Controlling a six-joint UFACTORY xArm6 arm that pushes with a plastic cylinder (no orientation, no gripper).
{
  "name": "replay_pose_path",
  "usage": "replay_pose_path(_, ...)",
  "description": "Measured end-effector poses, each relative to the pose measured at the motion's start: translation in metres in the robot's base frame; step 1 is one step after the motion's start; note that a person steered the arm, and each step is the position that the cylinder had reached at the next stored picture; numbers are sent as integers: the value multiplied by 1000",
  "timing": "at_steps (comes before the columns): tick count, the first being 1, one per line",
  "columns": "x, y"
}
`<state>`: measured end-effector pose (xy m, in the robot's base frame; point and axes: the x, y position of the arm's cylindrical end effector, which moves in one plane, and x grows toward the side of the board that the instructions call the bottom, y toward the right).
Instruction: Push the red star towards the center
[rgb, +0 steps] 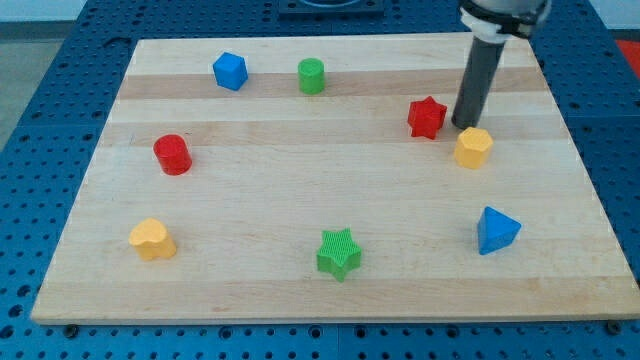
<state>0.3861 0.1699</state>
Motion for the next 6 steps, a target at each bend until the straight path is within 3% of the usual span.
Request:
replay_pose_path(2, -43, -60)
replay_pose_path(3, -46, -114)
replay_pose_path(6, -46, -153)
